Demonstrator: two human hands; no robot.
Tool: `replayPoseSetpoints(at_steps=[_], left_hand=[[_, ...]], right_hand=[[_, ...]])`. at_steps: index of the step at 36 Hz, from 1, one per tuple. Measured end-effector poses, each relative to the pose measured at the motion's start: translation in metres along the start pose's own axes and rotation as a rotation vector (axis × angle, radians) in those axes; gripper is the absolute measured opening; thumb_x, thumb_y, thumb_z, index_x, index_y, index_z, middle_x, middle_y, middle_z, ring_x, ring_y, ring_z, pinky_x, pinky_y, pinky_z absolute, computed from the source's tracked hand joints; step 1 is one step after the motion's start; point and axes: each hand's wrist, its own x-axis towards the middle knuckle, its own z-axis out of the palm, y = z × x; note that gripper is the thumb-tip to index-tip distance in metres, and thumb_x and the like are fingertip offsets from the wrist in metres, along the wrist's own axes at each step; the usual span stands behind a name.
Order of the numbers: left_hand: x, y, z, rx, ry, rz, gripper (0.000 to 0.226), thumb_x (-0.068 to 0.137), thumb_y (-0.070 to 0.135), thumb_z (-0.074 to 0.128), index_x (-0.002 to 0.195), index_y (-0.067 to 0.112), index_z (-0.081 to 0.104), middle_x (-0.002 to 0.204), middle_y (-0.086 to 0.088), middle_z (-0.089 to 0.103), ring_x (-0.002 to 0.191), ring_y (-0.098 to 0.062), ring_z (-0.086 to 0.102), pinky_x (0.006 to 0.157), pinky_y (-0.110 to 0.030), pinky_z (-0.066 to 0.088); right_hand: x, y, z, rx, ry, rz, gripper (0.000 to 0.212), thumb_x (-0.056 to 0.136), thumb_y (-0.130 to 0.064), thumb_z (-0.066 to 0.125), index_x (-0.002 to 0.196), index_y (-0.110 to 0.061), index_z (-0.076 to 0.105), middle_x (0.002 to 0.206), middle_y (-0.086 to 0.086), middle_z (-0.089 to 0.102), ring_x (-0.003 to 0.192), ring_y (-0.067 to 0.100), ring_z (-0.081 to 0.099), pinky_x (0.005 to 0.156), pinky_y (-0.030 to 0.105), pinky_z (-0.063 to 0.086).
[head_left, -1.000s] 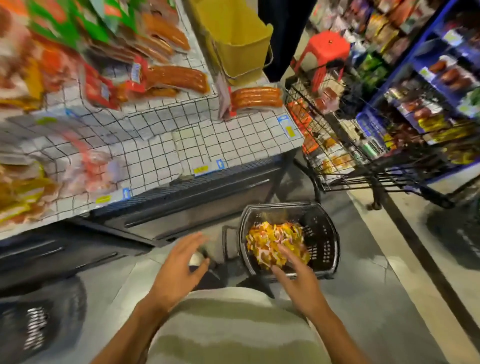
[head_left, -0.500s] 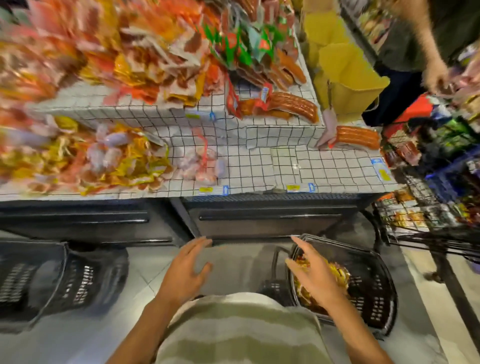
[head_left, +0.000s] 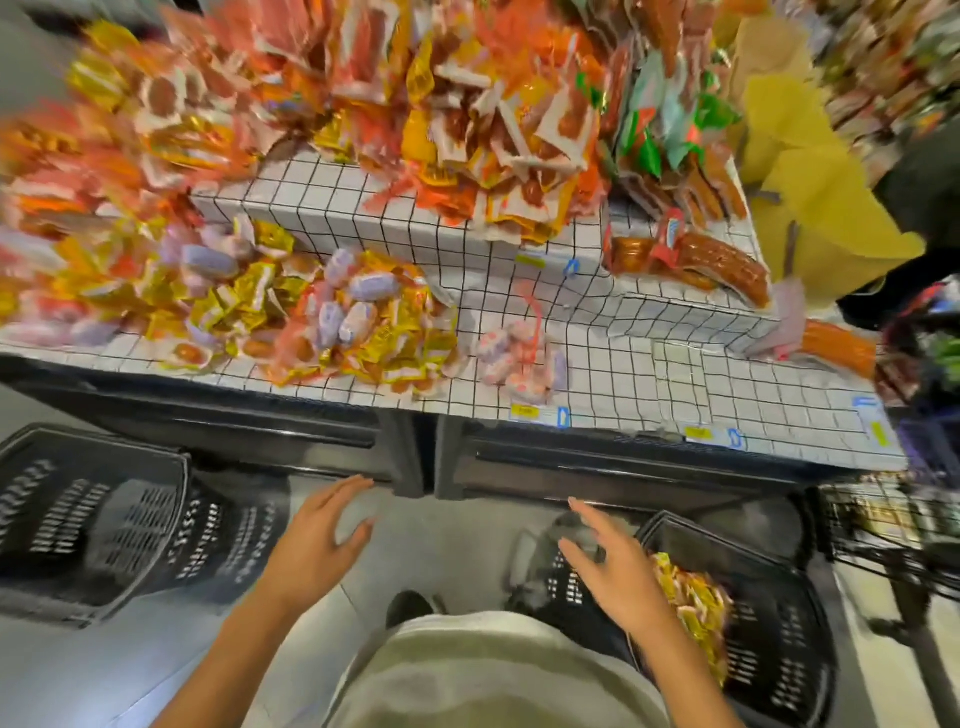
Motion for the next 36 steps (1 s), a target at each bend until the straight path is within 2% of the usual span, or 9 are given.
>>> replayPoseSetpoints(at_steps=[4,11,16,20,24,27,30,34,36], left_hand=[[0.011,0.0,-0.001,-0.016,0.013,-0.02,0.049,0.096,0.033,0.063,0.143,0.028,0.05,0.147,0.007,0.05,0.136,-0.017,0.045,0.111,-0.03,0.035],[0.052,0.029,-0.003,-0.077,0.058,-0.024,0.046,0.097,0.028,0.062,0.142,0.029,0.05,0.143,0.017,0.046,0.135,-0.011,0.045,0.11,-0.026,0.035],[0.087,0.052,-0.011,-0.073,0.105,-0.011,0.046,0.097,0.024,0.062,0.142,0.027,0.051,0.146,0.011,0.049,0.137,-0.012,0.042,0.112,-0.027,0.034],[0.107,0.067,-0.019,-0.085,0.145,-0.04,0.046,0.097,0.025,0.062,0.142,0.028,0.051,0.147,0.01,0.049,0.138,-0.013,0.043,0.111,-0.032,0.039],[0.121,0.083,-0.024,-0.086,0.186,-0.068,0.043,0.097,0.023,0.063,0.139,0.027,0.054,0.144,0.009,0.051,0.135,-0.011,0.045,0.109,-0.018,0.033],[0.127,0.091,-0.026,-0.092,0.215,-0.114,0.04,0.097,0.021,0.063,0.137,0.026,0.057,0.143,0.009,0.052,0.134,-0.008,0.044,0.106,-0.005,0.025],[0.13,0.095,-0.025,-0.095,0.237,-0.149,0.04,0.098,0.022,0.061,0.138,0.025,0.056,0.143,0.01,0.053,0.136,-0.009,0.044,0.11,-0.017,0.031],[0.134,0.097,-0.025,-0.123,0.296,-0.189,0.041,0.099,0.022,0.06,0.139,0.027,0.056,0.143,0.013,0.054,0.135,-0.009,0.045,0.111,-0.029,0.038],[0.137,0.096,-0.028,-0.158,0.369,-0.224,0.036,0.099,0.021,0.06,0.134,0.029,0.06,0.134,0.011,0.061,0.122,-0.012,0.056,0.102,-0.032,0.047]], right_hand=[[0.016,-0.007,-0.009,-0.028,-0.002,0.004,0.057,0.095,-0.036,0.068,0.148,-0.033,0.047,0.151,-0.011,0.05,0.138,0.01,0.047,0.115,0.036,0.042],[0.078,-0.035,-0.023,0.062,0.017,-0.052,0.052,0.097,-0.031,0.066,0.146,-0.032,0.049,0.144,-0.017,0.047,0.134,0.009,0.045,0.112,0.03,0.041],[0.136,-0.062,-0.035,0.103,0.028,-0.134,0.048,0.099,-0.029,0.064,0.145,-0.032,0.05,0.141,-0.018,0.05,0.13,0.001,0.046,0.106,0.017,0.038],[0.176,-0.08,-0.038,0.136,0.091,-0.209,0.032,0.099,-0.03,0.065,0.119,-0.051,0.053,0.12,-0.037,0.048,0.108,-0.026,0.048,0.082,-0.006,0.035],[0.217,-0.081,-0.036,0.052,0.114,-0.193,0.027,0.099,-0.028,0.063,0.125,-0.024,0.066,0.109,-0.006,0.058,0.108,0.008,0.05,0.078,-0.002,0.039],[0.239,-0.079,-0.031,-0.031,0.078,-0.231,0.016,0.099,-0.025,0.061,0.109,-0.02,0.073,0.094,0.006,0.066,0.101,0.022,0.05,0.077,0.023,0.048],[0.252,-0.078,-0.026,-0.027,0.03,-0.252,0.018,0.1,-0.023,0.06,0.108,-0.014,0.074,0.095,0.004,0.067,0.101,0.027,0.058,0.083,0.037,0.051],[0.253,-0.079,-0.022,0.045,0.053,-0.232,0.019,0.103,-0.024,0.055,0.111,-0.015,0.069,0.107,0.001,0.06,0.106,0.017,0.053,0.087,0.028,0.044],[0.25,-0.081,-0.022,0.165,0.094,-0.219,0.014,0.104,-0.022,0.053,0.108,-0.019,0.065,0.107,-0.008,0.058,0.105,0.016,0.055,0.086,0.027,0.044]])
